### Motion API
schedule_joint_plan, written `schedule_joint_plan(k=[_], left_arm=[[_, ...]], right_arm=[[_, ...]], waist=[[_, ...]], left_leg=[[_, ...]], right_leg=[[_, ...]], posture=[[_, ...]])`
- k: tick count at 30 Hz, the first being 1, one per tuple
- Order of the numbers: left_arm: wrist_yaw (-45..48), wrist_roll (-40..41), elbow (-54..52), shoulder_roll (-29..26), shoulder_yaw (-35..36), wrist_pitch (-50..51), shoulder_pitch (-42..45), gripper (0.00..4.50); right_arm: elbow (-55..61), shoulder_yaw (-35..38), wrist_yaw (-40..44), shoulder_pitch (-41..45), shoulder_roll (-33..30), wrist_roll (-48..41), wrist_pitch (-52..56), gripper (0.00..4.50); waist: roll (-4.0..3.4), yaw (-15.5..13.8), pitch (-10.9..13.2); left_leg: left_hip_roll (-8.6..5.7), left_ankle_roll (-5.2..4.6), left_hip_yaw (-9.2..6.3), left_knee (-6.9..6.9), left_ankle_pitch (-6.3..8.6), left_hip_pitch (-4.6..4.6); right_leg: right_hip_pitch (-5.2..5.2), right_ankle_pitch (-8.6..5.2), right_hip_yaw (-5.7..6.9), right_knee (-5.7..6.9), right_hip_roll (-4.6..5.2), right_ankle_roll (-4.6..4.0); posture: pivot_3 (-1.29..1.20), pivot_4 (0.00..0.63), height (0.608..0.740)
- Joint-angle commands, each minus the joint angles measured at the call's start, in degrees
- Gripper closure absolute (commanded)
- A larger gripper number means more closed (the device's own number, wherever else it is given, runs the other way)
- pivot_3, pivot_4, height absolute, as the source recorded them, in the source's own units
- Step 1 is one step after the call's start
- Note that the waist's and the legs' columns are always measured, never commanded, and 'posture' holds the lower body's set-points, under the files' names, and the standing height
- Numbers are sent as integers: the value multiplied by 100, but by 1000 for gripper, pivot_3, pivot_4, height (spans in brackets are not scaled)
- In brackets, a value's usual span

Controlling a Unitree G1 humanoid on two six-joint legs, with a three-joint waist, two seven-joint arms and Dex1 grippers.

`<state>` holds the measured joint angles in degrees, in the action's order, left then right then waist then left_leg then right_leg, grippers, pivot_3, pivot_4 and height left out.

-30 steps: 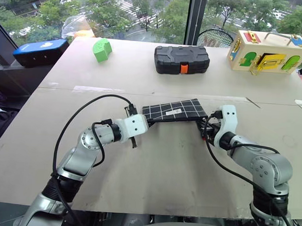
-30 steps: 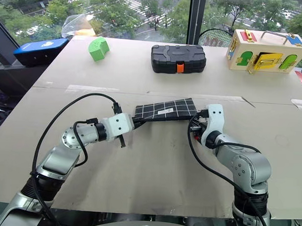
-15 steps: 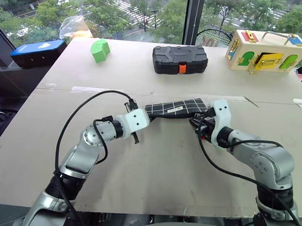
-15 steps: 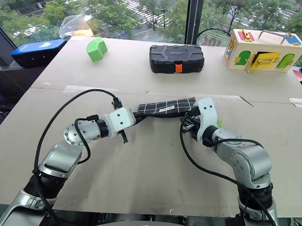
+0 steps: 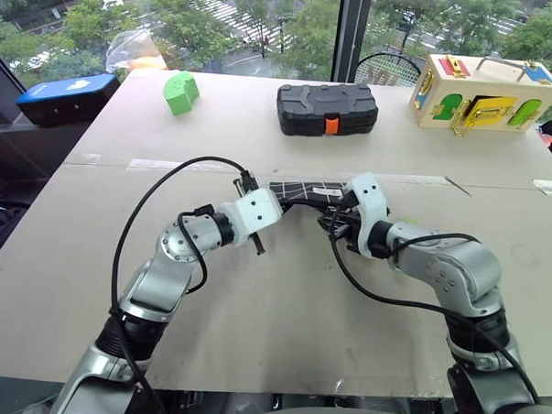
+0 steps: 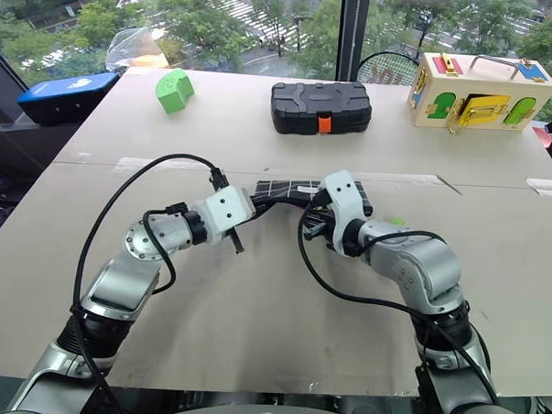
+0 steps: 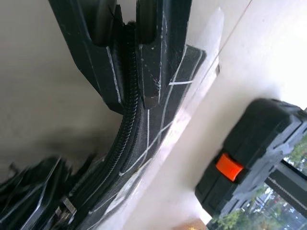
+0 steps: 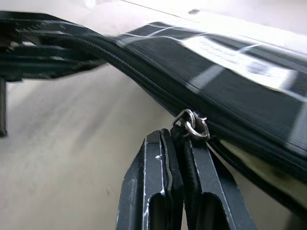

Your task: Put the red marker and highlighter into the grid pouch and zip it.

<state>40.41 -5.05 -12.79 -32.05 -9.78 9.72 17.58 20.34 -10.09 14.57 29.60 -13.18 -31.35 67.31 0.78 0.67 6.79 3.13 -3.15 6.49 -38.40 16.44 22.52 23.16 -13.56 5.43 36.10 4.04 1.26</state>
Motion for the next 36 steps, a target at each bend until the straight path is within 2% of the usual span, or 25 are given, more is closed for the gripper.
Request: schedule_joint_plan(k=[1, 11, 15, 17, 18, 19, 21, 22, 24, 25, 26, 30, 36], left_arm=[[-26, -83, -256, 54, -142, -128, 79, 4500], [-93, -126, -301, 168, -180, 15, 114, 4500], [-82, -45, -327, 157, -53, 135, -12, 4500], [-78, 39, -361, 147, 58, 240, -79, 4500], [-65, 79, -369, 127, 122, 281, -114, 4500], [-54, 103, -367, 100, 172, 301, -141, 4500], [-54, 182, -347, 61, 267, 371, -182, 4500], [-57, 216, -339, 45, 300, 401, -192, 4500], [-53, 252, -307, -2, 334, 387, -199, 4500], [-58, 276, -303, -11, 352, 406, -201, 4500], [-55, 293, -300, -29, 357, 405, -202, 4500], [-38, 344, -282, -43, 368, 418, -190, 4500], [24, 413, -336, -57, 315, 426, -161, 4500]], right_arm=[[-361, -319, 306, 459, 245, 98, -309, 4434], [-1049, -940, 962, 1027, 462, 450, -641, 4434], [-1047, -887, 1131, 911, 330, 583, -815, 4434], [-944, -631, 1118, 781, 230, 562, -779, 4434], [-731, -503, 1174, 664, 95, 471, -669, 3812], [-508, -398, 1224, 559, -31, 386, -554, 3487], [41, -157, 1302, 329, -278, 140, -268, 2429], [298, -30, 1326, 218, -389, 0, -121, 2142], [818, 285, 1397, -43, -634, -322, 177, 2142], [1035, 509, 1406, -174, -689, -527, 341, 2302], [1193, 794, 1315, -285, -637, -701, 501, 2656], [1410, 1574, 688, -408, -206, -903, 855, 4443], [986, 1764, -141, -326, 215, -457, 702, 4443]], waist=[[-1, 7, 1], [0, 8, 0], [-1, 10, 1], [0, 7, 0], [0, 2, 0], [0, -6, 0], [0, -5, 0], [0, -10, 0], [2, -16, -1], [1, -8, -1], [1, -2, -1], [2, 14, -1], [2, 4, -1]], left_leg=[[0, 1, 2, 0, -1, -1], [0, 2, 3, 0, -1, -2], [1, 2, 4, 0, -1, -2], [1, 3, 4, 0, -1, -2], [2, 3, 4, 0, -1, -2], [2, 3, 3, 0, -1, -1], [2, 3, 1, 0, -1, 2], [2, 3, 1, 0, -1, 2], [0, 2, -5, -1, -1, 7], [1, 2, -6, -1, -1, 7], [1, 3, -6, -1, -1, 5], [3, 4, -8, 1, -1, -3], [0, 8, -6, 0, -4, -5]], right_leg=[[0, 0, -1, 2, 0, 0], [1, 0, 1, 6, 2, 0], [1, 0, 0, 7, 2, 0], [1, 0, 1, 6, 2, 0], [1, 0, 1, 7, 3, 0], [1, 0, 2, 6, 4, 1], [1, 0, 2, 3, 6, 1], [1, 0, 2, 2, 7, 0], [1, 0, 1, -1, 11, 1], [0, 0, 0, -2, 10, 0], [0, 1, -1, -1, 10, 0], [0, 1, -5, 13, 8, 0], [0, 0, -5, 18, 8, 0]], posture=[[0, 150, 740], [0, 150, 740], [0, 150, 740], [0, 150, 740], [0, 150, 740], [0, 150, 740], [0, 150, 740], [0, 150, 740], [0, 150, 740], [0, 150, 740], [0, 150, 740], [0, 150, 740], [0, 150, 740]])
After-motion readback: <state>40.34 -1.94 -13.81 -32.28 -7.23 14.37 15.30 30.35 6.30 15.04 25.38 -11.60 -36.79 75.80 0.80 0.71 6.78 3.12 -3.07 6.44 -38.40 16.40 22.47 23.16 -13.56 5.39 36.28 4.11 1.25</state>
